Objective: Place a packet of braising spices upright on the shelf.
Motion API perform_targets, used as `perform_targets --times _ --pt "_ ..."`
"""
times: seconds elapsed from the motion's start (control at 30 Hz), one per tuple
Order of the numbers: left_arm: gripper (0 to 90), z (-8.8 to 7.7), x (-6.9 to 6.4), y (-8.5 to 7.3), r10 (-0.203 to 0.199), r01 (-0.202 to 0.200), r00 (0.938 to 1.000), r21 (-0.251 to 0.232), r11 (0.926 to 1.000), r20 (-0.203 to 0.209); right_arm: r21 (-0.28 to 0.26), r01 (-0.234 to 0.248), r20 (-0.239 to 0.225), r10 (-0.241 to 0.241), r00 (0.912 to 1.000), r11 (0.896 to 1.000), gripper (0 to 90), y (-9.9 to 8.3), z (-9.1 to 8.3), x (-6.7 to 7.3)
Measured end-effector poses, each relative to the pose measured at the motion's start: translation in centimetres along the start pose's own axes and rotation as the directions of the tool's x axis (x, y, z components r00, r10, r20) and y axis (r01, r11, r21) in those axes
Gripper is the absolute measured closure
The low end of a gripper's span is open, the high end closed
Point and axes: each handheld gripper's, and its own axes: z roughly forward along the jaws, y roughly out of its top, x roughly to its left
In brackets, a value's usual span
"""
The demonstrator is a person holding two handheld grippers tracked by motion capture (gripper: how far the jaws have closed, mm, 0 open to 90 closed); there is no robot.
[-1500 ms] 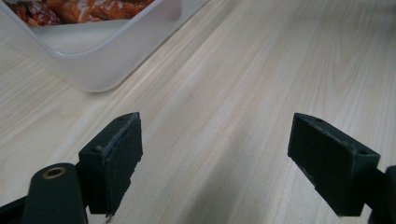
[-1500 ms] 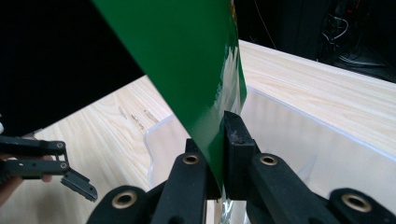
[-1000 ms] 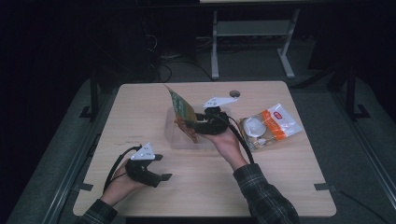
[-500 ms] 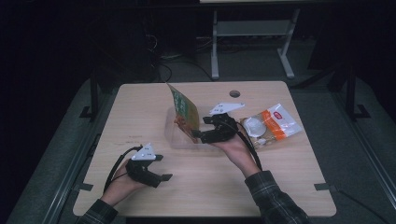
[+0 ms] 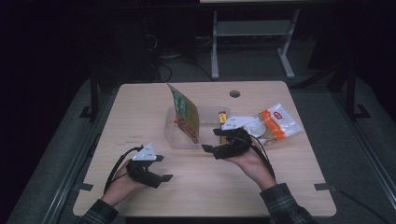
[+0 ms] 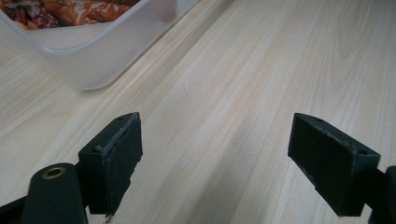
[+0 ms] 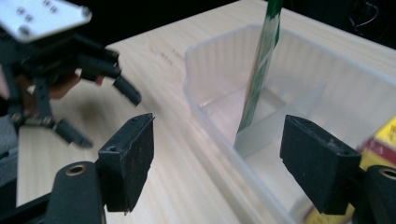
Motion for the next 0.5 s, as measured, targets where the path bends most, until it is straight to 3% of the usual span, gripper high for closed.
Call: perform_targets --times 0.3,0.5 --pt "17.3 0.0 0.0 0.0 0.005 -0.005 1.0 0.004 1.0 0.004 0.044 0.028 0.008 -0.029 0.9996 0.999 24.9 -2.6 -2.5 0.4" --pt "17.3 0.0 0.0 0.0 0.014 -0.014 0.9999 0.013 0.9998 0.004 0.08 -0.004 0.038 0.001 0.9993 0.997 24.9 -4.9 -4.2 0.1"
